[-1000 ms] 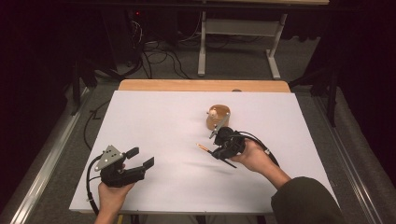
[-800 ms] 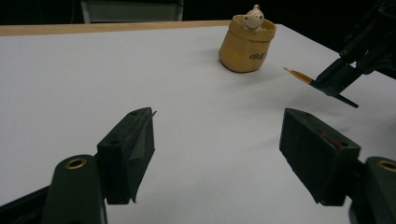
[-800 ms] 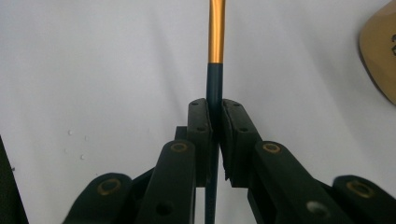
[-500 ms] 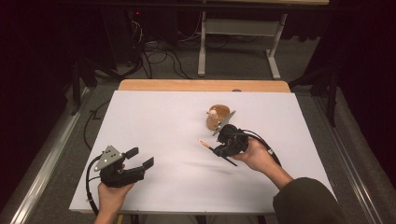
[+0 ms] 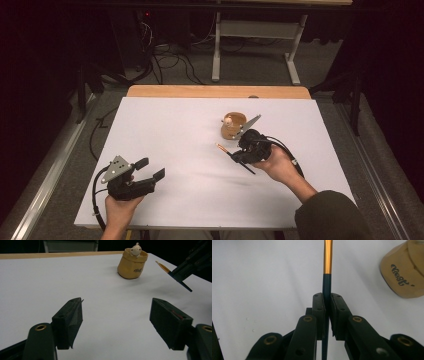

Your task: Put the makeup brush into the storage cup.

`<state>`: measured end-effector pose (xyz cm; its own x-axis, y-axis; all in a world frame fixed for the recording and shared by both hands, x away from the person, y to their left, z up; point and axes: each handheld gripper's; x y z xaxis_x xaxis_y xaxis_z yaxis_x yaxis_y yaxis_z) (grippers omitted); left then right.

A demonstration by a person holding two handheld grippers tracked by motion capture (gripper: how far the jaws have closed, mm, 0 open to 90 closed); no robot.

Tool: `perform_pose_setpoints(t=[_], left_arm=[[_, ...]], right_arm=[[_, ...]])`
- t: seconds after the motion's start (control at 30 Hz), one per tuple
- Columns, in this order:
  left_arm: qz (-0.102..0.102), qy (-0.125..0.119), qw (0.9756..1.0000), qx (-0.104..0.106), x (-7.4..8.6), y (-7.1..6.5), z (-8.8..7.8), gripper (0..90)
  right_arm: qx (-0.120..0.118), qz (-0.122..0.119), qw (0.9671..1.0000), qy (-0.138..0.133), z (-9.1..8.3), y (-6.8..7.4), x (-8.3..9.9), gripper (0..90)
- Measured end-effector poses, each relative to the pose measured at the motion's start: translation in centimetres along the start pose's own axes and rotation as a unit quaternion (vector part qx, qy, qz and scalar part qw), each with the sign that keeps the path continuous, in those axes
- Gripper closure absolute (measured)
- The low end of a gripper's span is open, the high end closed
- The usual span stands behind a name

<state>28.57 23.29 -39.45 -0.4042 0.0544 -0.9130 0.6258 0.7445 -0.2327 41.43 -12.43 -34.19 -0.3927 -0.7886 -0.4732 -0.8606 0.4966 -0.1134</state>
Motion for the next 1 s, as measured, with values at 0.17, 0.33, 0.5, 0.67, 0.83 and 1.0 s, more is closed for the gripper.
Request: perform_pose_setpoints(t=[0.17,0.33,0.5,0.67,0.83,1.0], left_arm=[[0.001,0.002,1.0,0.0,0.0,0.1,0.1,27.0],[-0.001,-0.001,1.0,-0.002,0.0,0.1,0.0,27.0],[0.001,0.001,1.0,-0.001,0.0,0.1,0.1,27.0],[0.0,0.0,1.0,-0.002,0.0,0.2,0.1,26.9],[0.002,0.002,1.0,-0.002,0.0,0.1,0.2,27.0],[0.001,0.001,1.0,-0.002,0.0,0.2,0.2,26.9]], right_arm=[[0.007,0.005,0.9999,-0.012,-0.5,-0.4,0.2,84.9],[0.007,0.017,0.9994,-0.03,-1.1,-0.7,0.5,84.9],[0.012,0.024,0.9988,-0.04,-1.5,-1.0,0.6,84.9],[0.012,0.03,0.9982,-0.051,-1.8,-1.3,0.7,84.9],[0.015,0.035,0.9978,-0.055,-1.9,-1.4,0.8,84.9],[0.018,0.04,0.9971,-0.063,-2.3,-1.6,0.9,84.9]])
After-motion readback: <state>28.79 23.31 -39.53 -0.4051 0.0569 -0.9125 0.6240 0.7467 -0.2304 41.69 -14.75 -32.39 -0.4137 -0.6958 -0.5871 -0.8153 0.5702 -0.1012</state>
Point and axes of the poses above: each handheld gripper's, and its own axes: z roughly forward along the jaws, x roughly out of its underside, y roughly to its left, and after that the axes turned 8 degrees about x, right-handed
